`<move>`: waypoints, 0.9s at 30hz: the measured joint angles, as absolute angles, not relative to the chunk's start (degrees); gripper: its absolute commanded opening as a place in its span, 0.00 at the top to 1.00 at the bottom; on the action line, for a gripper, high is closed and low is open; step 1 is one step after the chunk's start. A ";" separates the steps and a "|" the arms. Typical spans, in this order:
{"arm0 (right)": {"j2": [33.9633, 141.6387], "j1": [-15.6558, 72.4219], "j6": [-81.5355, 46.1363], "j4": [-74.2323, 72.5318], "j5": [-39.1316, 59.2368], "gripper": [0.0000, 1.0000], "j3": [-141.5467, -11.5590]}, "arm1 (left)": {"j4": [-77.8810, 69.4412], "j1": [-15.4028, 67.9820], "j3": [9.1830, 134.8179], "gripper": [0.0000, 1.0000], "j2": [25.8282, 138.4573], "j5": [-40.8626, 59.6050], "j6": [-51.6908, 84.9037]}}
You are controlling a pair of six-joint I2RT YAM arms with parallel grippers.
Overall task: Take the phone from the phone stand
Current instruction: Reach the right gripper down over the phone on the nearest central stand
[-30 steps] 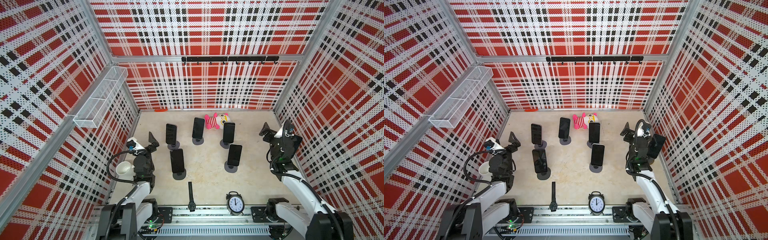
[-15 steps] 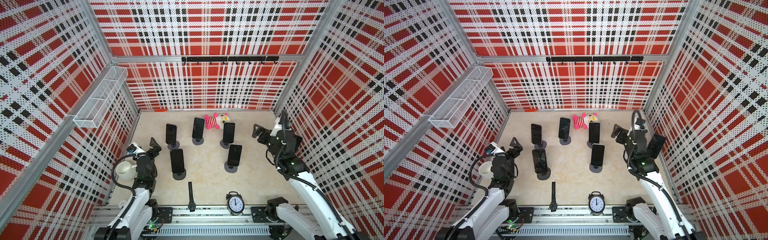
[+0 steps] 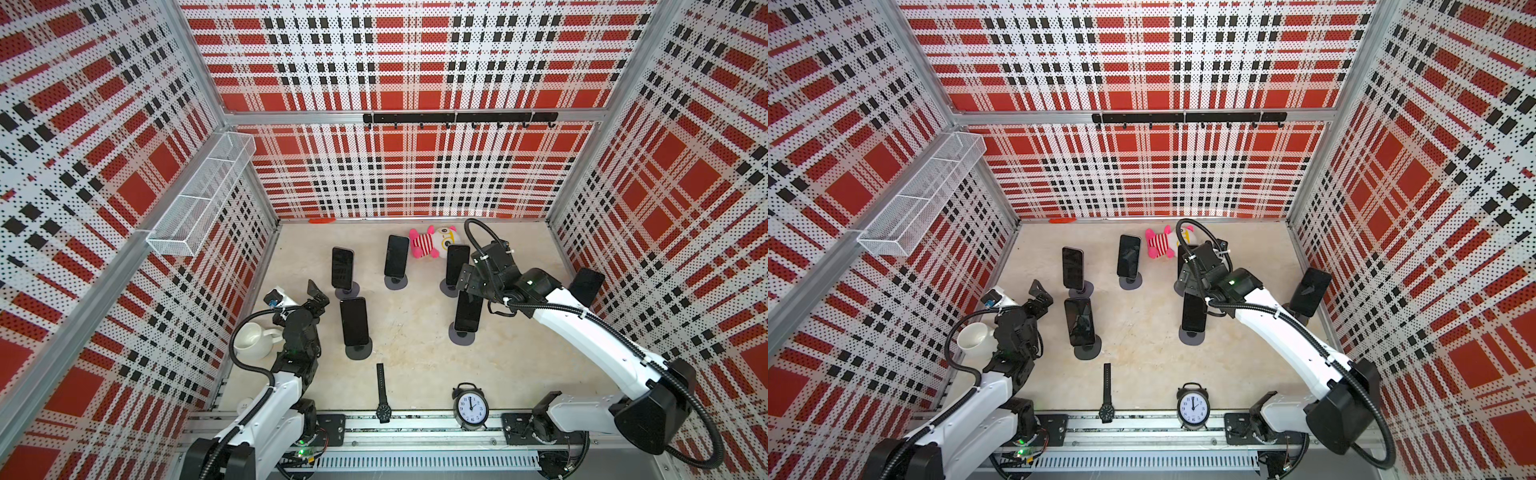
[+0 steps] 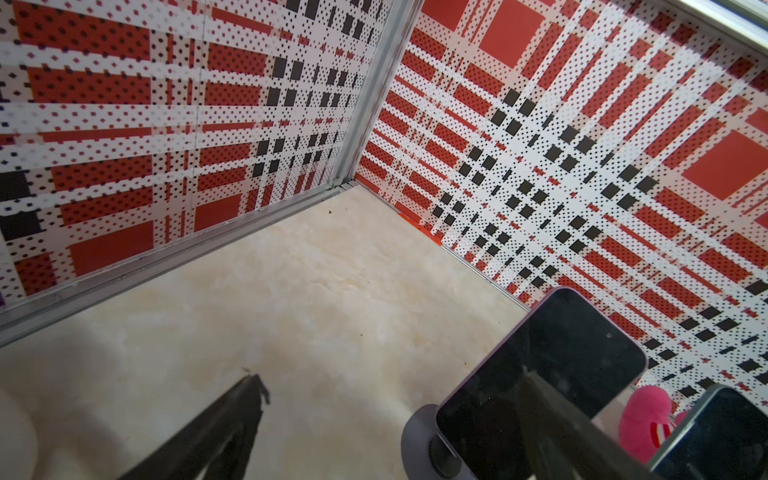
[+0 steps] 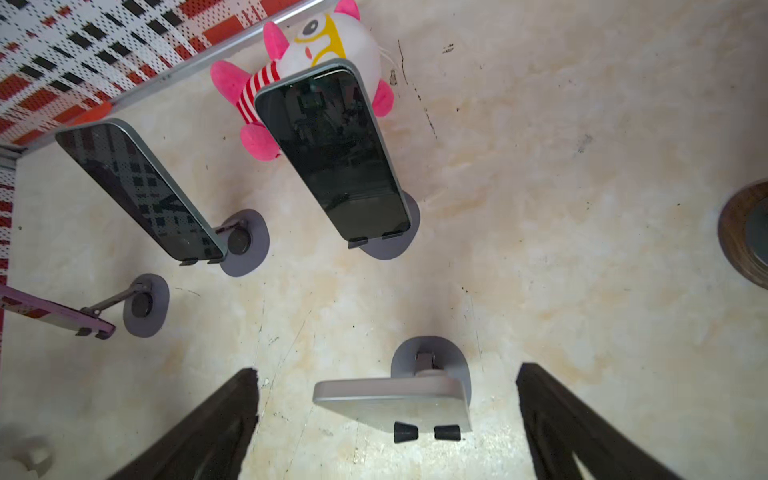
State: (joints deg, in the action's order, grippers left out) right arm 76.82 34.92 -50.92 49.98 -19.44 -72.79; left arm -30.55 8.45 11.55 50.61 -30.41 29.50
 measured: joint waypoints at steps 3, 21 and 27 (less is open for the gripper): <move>79.90 34.92 -50.65 52.86 -18.76 0.00 -76.12 | -30.35 8.45 11.55 0.02 51.13 -30.46 29.50; 84.68 34.92 -47.00 63.83 -10.66 0.10 -80.73 | -29.02 2.72 11.31 0.02 50.63 -29.10 34.81; 84.62 34.92 -47.86 63.11 -9.52 0.14 -79.92 | -27.66 3.09 11.27 0.02 50.52 -30.28 36.05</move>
